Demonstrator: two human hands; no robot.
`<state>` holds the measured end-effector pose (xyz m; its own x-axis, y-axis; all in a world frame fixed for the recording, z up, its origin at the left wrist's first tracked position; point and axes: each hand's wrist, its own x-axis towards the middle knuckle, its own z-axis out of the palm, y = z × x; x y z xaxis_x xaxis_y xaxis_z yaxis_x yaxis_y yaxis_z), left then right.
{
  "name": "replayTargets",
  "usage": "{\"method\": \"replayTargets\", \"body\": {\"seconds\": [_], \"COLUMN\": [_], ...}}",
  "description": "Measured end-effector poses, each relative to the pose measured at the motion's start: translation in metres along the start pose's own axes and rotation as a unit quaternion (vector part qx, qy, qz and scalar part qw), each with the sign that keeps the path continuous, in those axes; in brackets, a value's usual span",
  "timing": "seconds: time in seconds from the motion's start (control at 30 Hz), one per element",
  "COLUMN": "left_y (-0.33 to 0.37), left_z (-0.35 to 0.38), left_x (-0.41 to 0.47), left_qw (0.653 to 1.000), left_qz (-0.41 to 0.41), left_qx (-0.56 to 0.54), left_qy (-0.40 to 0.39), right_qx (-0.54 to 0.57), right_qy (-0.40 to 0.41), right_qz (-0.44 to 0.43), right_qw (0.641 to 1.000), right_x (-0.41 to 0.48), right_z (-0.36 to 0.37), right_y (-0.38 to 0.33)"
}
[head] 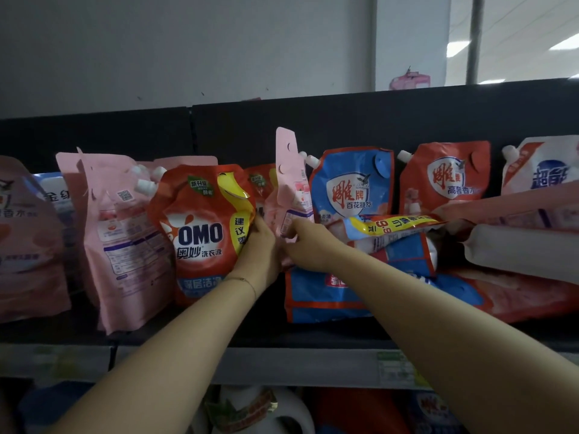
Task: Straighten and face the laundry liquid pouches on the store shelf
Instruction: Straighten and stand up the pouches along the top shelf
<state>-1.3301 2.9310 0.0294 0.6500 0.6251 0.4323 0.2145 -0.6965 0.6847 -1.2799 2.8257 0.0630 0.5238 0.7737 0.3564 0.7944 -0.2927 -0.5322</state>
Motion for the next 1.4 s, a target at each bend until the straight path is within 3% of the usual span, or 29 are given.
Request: {"method": "replayTargets", "body": {"seconds": [0.17, 0.33, 0.7, 0.83, 0.9, 0.97, 1.13, 1.4], "left_y": [-0.003, -0.016, -0.032, -0.034, -0.034, -0.034, -0.037, -0.051], "left_z": [0.004, -0.004, -0.011, -0.01, -0.01, -0.009, -0.006, -0.003], "left_x": [-0.002, 0.0, -0.015, -0.02, -0.022, -0.023, -0.022, -0.022], "left_qw": [0.983, 0.989, 0.982, 0.981, 0.979, 0.977, 0.975, 0.956], "left_qz": [0.026, 0.079, 0.072, 0.088, 0.087, 0.089, 0.115, 0.168], "left_qx": [0.125, 0.126, 0.176, 0.175, 0.183, 0.193, 0.181, 0.211], "left_qy": [0.132, 0.001, -0.011, 0.012, 0.019, 0.03, 0.057, 0.119], "right_qx": [0.042, 0.099, 0.179, 0.273, 0.26, 0.23, 0.115, 0.176], "right_qy": [0.001, 0.006, 0.016, 0.134, 0.175, 0.156, 0.011, -0.004], "right_qz": [0.081, 0.088, 0.091, 0.145, 0.164, 0.177, 0.166, 0.125], "right_qw": [0.996, 0.991, 0.979, 0.941, 0.935, 0.944, 0.979, 0.976], "right_x": [0.011, 0.017, 0.019, 0.015, 0.014, 0.016, 0.013, 0.015], "right_z": [0.012, 0.017, 0.028, 0.032, 0.035, 0.037, 0.034, 0.036], "right_y": [-0.003, -0.002, 0.018, 0.025, 0.028, 0.029, 0.021, 0.03]}}
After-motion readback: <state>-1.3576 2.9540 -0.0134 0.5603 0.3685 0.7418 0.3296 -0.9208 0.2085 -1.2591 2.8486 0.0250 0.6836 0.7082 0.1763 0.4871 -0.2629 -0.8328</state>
